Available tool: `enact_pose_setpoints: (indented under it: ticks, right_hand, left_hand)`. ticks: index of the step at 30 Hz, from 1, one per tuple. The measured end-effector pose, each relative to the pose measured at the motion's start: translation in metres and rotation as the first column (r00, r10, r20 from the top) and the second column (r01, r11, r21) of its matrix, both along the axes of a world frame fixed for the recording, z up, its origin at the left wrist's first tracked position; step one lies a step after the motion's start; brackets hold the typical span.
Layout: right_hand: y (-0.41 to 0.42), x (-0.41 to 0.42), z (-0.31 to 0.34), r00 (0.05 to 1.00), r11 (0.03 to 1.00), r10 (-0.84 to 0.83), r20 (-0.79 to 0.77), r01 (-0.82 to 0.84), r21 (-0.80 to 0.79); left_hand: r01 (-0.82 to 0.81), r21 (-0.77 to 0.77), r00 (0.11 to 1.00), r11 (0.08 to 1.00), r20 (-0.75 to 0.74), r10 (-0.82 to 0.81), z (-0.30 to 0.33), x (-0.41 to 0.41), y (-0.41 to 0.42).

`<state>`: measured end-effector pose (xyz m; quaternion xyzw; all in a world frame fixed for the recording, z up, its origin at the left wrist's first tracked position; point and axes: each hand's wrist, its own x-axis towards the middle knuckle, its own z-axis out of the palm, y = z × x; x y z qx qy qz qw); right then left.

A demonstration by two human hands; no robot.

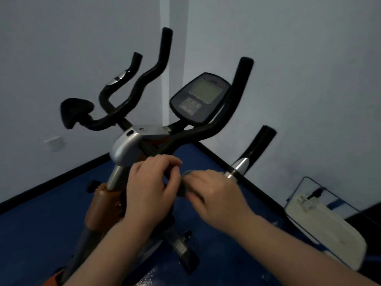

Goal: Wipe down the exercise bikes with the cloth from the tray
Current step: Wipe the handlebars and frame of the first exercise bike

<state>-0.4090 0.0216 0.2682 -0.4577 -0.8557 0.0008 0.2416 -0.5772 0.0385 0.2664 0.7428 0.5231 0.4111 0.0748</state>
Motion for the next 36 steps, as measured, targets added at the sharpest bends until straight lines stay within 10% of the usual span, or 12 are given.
enact_pose_setpoints:
  ticks: [4, 7, 11, 15, 20, 23, 26, 30, 36]
  right_hand:
    - [-0.002, 0.042, -0.012, 0.99, 0.954, 0.129, 0.049, -0.138, 0.266]
    - [0.02, 0.087, 0.002, 0.991, 0.886, -0.061, -0.121, 0.11, 0.451]
    - [0.011, 0.054, -0.024, 0.926, 0.877, -0.18, -0.333, 0.304, 0.372]
    - [0.017, 0.06, -0.022, 0.996, 0.9, 0.028, -0.089, 0.014, 0.436]
    - [0.06, 0.117, 0.034, 0.984, 0.812, -0.151, 0.092, 0.07, 0.579]
    - [0.072, 0.12, 0.044, 0.959, 0.861, -0.252, -0.127, 0.282, 0.423]
    - [0.072, 0.098, 0.034, 0.786, 0.818, -0.35, -0.509, 0.522, 0.243]
    - [0.066, 0.06, 0.024, 0.324, 0.684, -0.326, -0.888, 0.73, 0.015]
    - [0.011, 0.046, -0.023, 0.789, 0.805, -0.276, -0.549, 0.502, 0.317]
  left_hand:
    - [0.153, -0.063, 0.985, 0.986, -0.073, -0.157, 0.007, 0.011, 0.008]
    - [0.093, -0.093, 0.988, 0.991, -0.114, -0.104, 0.006, 0.01, 0.009]
    - [0.111, -0.113, 0.977, 0.987, -0.171, -0.13, 0.006, 0.01, 0.009]
    - [0.126, -0.131, 0.974, 0.983, -0.174, -0.148, 0.007, 0.011, 0.007]
    - [0.138, -0.108, 0.975, 0.984, -0.162, -0.154, 0.007, 0.011, 0.007]
    - [0.132, -0.103, 0.977, 0.986, -0.154, -0.147, 0.008, 0.012, 0.008]
    - [0.132, -0.101, 0.976, 0.986, -0.159, -0.147, 0.009, 0.013, 0.008]
    - [0.115, -0.086, 0.98, 0.99, -0.155, -0.127, 0.007, 0.013, 0.007]
    - [0.085, -0.064, 0.988, 0.994, -0.126, -0.092, 0.004, 0.013, 0.011]
